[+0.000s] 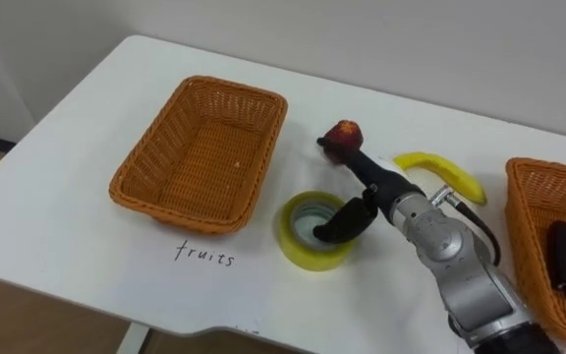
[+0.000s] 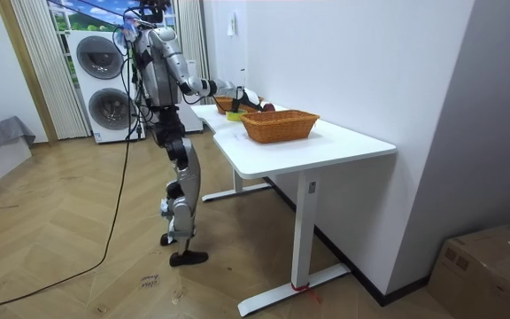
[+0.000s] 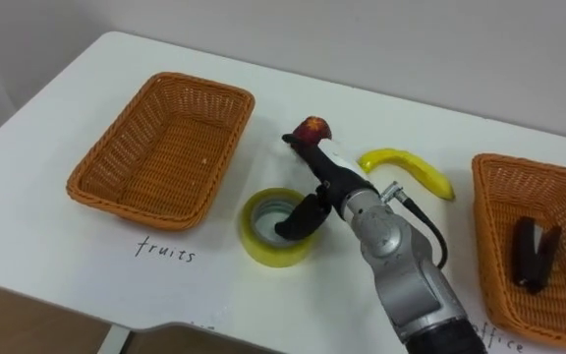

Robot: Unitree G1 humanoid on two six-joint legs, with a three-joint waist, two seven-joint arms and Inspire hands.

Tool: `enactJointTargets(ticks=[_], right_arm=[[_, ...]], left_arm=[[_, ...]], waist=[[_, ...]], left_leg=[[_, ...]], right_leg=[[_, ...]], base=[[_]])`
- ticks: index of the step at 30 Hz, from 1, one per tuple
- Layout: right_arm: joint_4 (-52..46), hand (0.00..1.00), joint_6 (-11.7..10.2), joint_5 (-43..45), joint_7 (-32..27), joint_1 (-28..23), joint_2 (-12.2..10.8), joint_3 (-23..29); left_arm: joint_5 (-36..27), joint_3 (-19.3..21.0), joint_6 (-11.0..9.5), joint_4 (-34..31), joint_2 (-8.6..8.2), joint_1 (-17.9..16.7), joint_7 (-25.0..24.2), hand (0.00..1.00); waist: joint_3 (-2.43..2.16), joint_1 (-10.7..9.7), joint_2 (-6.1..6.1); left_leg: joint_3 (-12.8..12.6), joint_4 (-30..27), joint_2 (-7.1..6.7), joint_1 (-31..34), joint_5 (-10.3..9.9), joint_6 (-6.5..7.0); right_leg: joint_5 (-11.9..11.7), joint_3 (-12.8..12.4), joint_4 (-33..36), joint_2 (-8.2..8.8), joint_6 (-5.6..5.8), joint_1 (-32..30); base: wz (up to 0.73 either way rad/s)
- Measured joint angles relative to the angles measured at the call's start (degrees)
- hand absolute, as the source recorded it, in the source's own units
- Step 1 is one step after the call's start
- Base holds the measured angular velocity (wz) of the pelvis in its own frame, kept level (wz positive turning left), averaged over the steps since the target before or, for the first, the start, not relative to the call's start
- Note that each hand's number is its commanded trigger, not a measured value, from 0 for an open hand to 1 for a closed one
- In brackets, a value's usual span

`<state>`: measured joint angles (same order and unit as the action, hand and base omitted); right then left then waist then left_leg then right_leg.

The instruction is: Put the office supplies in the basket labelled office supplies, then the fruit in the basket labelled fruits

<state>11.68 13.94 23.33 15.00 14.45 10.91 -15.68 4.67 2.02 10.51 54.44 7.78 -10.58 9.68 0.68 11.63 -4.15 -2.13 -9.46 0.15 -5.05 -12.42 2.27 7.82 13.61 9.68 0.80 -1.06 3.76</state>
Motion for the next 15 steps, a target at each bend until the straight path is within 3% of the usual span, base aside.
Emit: enactJointTargets(ticks=[9, 15], right_arm=[[1.3, 0.00, 2.2, 4.8, 1.6, 0.8, -0.2, 0.0], [1.3, 0.00, 2.5, 6.3, 4.4, 0.9, -0.3, 0.0]], left_arm=[[0.0, 0.0, 0.8, -0.3, -0.24, 0.9, 0.1, 0.00], [0.0, 0.2, 0.8, -0.3, -0.01, 1.0, 0.2, 0.00]], waist=[[-0.20, 1.3, -0.34], [-0.26, 1.5, -0.99]], left_leg=[[0.1, 0.0, 0.02, 0.0, 0.0, 0.01], [0.2, -0.1, 0.00, 0.0, 0.0, 0.01]], right_leg=[[0.0, -0.1, 0.0, 0.02, 0.00, -0.1], [0.0, -0.2, 0.0, 0.02, 0.00, 0.0]], base=[[0.00], [0.00]])
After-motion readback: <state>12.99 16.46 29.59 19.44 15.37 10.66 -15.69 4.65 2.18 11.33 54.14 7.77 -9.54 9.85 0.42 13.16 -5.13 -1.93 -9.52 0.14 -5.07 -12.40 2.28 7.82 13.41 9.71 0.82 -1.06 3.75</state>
